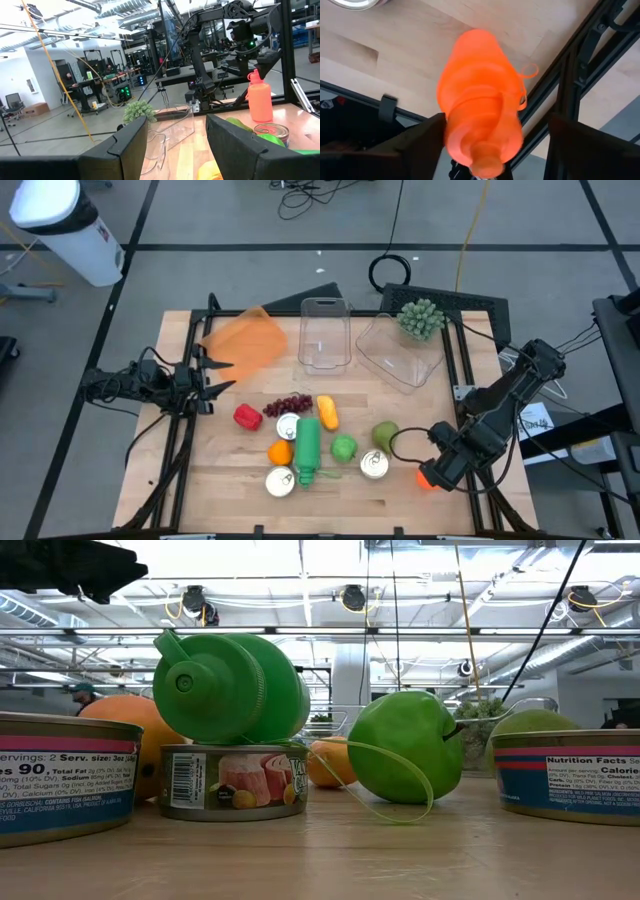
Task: Pick & Place Food Item
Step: Put the orange tumbler into the right transparent bin
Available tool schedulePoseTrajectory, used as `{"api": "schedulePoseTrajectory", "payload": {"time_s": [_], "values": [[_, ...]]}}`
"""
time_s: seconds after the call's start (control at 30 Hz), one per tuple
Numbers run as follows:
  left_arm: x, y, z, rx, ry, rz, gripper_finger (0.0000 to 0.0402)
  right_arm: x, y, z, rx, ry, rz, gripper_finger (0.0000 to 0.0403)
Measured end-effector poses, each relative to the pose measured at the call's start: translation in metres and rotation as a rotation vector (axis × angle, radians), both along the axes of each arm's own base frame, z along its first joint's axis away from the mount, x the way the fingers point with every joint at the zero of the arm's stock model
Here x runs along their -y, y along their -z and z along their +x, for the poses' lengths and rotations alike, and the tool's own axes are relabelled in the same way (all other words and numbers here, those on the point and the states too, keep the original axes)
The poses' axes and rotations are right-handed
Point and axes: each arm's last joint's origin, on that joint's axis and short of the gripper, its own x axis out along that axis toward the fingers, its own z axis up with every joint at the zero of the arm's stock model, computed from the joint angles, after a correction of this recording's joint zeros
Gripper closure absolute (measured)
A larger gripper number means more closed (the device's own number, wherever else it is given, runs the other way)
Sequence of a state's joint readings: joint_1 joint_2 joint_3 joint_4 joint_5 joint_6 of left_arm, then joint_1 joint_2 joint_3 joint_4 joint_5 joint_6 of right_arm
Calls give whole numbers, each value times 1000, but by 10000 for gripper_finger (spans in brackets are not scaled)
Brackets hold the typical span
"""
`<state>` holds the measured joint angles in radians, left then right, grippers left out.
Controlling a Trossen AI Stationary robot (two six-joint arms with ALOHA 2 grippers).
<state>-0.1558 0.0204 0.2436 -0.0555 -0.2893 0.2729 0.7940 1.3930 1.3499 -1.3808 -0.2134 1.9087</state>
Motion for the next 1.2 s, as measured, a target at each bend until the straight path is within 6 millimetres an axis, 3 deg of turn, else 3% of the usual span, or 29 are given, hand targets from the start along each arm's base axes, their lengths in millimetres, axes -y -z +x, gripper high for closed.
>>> {"api": "schedulePoseTrajectory", "payload": {"time_s": [0.3,0.77,1.0,1.2], "values": [[0,0,0,0,0,0,188,0,0,0,1,-1,0,201],[0,0,0,0,0,0,188,16,-17,-13,112,-25,1,196],[0,0,0,0,0,0,188,40,-36,-28,310,-34,-78,198],[0,0,0,0,0,0,188,69,-51,-47,497,-69,-252,198]]}}
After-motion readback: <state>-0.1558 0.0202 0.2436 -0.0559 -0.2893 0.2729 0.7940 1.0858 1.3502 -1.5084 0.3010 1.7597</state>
